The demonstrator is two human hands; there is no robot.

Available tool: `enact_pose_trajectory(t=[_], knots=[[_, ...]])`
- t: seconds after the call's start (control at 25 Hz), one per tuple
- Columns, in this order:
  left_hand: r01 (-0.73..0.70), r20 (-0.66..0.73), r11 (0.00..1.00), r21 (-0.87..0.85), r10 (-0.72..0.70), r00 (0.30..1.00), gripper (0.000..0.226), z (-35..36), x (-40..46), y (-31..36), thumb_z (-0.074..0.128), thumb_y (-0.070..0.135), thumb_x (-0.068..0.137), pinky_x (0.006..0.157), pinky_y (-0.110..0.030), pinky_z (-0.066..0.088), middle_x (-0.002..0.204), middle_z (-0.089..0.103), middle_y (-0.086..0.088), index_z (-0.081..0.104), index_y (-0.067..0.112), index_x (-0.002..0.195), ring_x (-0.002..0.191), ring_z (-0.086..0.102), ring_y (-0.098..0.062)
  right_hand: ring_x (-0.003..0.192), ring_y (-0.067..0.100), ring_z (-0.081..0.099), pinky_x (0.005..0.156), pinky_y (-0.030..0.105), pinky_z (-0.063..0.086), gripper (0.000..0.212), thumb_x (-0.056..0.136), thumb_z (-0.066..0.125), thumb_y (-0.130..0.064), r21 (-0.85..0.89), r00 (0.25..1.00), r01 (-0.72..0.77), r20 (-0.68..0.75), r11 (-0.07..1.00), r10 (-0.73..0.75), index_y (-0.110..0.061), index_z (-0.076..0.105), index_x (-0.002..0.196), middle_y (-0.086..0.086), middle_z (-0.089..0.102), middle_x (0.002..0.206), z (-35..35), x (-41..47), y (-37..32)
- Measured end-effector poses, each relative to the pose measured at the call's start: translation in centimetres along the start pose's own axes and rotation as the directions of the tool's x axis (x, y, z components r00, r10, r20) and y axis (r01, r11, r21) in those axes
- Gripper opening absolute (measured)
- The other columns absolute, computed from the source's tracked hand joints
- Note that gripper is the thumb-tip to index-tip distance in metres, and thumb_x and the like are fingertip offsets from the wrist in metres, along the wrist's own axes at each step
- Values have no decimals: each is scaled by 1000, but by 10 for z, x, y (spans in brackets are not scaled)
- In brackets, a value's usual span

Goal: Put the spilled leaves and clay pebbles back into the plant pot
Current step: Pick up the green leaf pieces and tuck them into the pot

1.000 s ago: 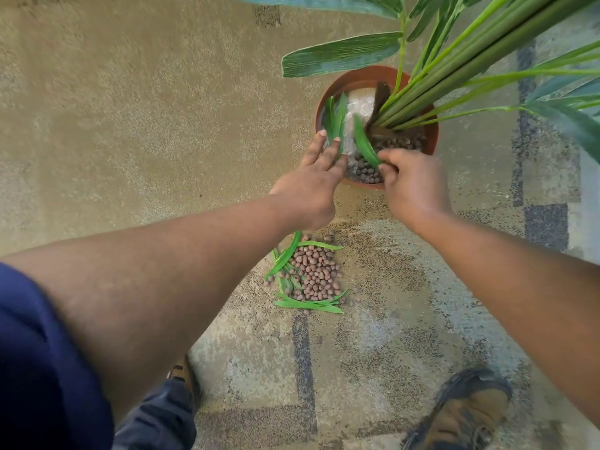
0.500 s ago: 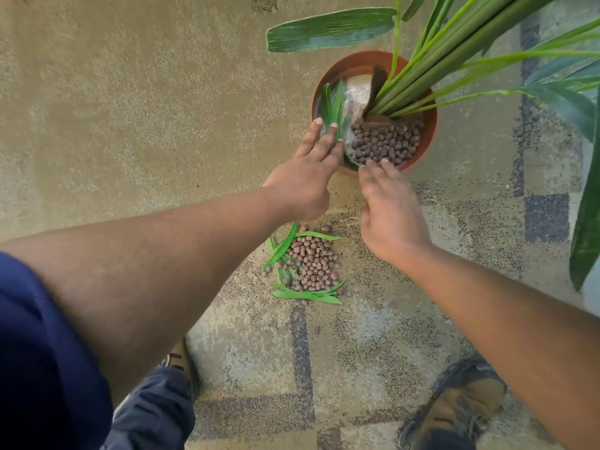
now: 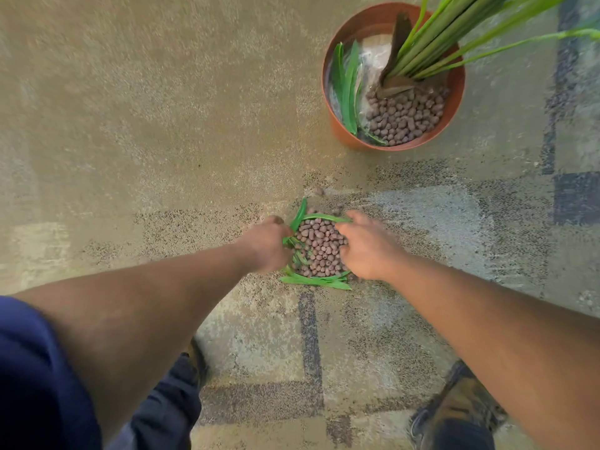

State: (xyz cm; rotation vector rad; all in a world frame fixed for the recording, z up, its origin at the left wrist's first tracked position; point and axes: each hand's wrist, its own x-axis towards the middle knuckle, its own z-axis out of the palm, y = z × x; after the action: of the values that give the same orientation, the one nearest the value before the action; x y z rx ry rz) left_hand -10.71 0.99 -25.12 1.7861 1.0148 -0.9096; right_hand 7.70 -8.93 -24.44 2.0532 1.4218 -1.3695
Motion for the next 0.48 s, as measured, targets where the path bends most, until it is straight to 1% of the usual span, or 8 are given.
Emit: enact_pose_trajectory(t=[0.08,0.16,0.2,0.28,0.32,0.4,0.48], knots=[[21,32,1000,-11,-21,999,61,6,3,1,66,26,94,114,-50,36,152,31,-7,46,19,151,141,38,-34,151,40,24,119,67,21,54,93,65,-17,-19,994,-15,105,1000,17,-21,51,146,6,17,169,3,10,-3],[35,20,999,13,-36,999,59,5,4,-1,65,26,94,113,-53,38,149,30,-7,48,21,150,139,38,-36,148,42,28,118,68,29,51,94,65,-14,11,983,-21,185,1000,18,-15,53,143,7,17,167,4,15,-8],[29,9,999,29,-30,1000,58,5,4,1,65,26,94,113,-52,41,148,31,-7,48,20,149,138,39,-35,145,41,32,116,64,37,49,94,65,-11,38,981,-32,192,999,24,-12,54,142,8,20,165,5,14,-8],[15,-25,1000,22,-14,1000,57,5,1,6,65,24,95,111,-49,45,144,37,-4,48,19,149,136,43,-32,135,39,45,108,53,51,46,93,65,-5,69,990,-33,140,997,23,-6,56,138,15,33,153,1,10,-6],[5,-45,1000,5,-5,999,57,6,0,7,65,23,95,110,-46,47,141,41,-2,48,17,149,134,46,-30,129,37,50,104,48,55,42,94,65,-3,69,994,-17,109,997,10,-5,57,135,15,40,144,1,8,-5],[-25,-99,1000,-17,23,995,53,8,-4,7,64,23,96,105,-37,48,139,47,-1,50,16,147,129,51,-27,118,31,57,98,42,59,29,97,62,-5,59,999,29,41,998,-32,-4,62,126,12,51,128,1,4,-2],[-50,-176,997,-60,38,984,45,11,-6,4,63,22,98,100,-30,49,140,52,-1,56,16,142,127,56,-26,110,26,61,96,38,59,17,101,58,-13,65,997,57,-47,996,-54,-7,67,112,7,58,118,2,-2,2]])
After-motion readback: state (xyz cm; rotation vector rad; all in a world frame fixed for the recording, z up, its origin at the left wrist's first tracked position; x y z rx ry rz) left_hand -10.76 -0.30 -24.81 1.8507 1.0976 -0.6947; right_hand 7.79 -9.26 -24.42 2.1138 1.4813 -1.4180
